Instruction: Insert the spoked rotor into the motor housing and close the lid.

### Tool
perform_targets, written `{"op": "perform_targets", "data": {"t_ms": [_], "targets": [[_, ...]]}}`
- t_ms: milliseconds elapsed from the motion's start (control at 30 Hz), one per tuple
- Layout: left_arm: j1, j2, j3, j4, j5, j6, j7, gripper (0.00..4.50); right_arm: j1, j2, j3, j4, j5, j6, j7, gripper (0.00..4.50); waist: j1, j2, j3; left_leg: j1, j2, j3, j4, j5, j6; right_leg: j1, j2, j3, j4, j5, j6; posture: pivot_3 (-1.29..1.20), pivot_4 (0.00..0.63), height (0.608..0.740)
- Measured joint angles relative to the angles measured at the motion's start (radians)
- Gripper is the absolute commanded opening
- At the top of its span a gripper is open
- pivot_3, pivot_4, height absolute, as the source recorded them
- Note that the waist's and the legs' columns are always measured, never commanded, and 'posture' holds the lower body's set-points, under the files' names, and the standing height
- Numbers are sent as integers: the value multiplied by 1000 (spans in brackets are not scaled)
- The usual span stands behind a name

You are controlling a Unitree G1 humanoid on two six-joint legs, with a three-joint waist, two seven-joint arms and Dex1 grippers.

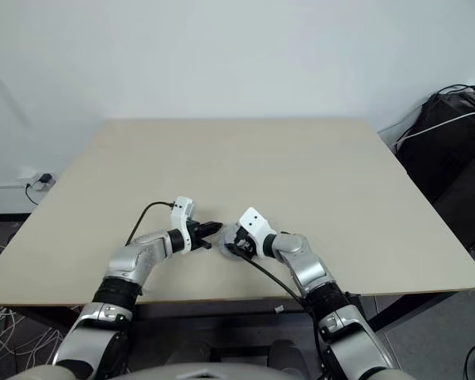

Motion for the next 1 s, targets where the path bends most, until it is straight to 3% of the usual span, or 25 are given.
{"op": "perform_targets", "data": {"t_ms": [600, 733, 1000], "targets": [[-22, 17, -45, 15, 40, 58, -75, 38, 33, -1, -5, -51, 3, 21, -22, 3205, 3, -1, 0, -1, 0, -2, -1, 0, 0, 0, -1, 0, -1, 0, -1, 0, 0, 740], [-24, 16, -50, 15, 42, 58, -78, 0, 50, -9, -17, -83, 11, 37, -31, 4487, 4, -1, 0, -2, 0, -3, -2, 0, 0, 0, -1, 0, -1, 0, -1, 0, 0, 740], [-27, 14, -56, 15, 44, 57, -90, 0, 119, -75, -83, -270, 45, 88, -45, 4487, 10, -3, 3, -3, 0, -3, -2, 0, 0, -1, -2, 0, -2, 0, -1, 0, 0, 740]]}}
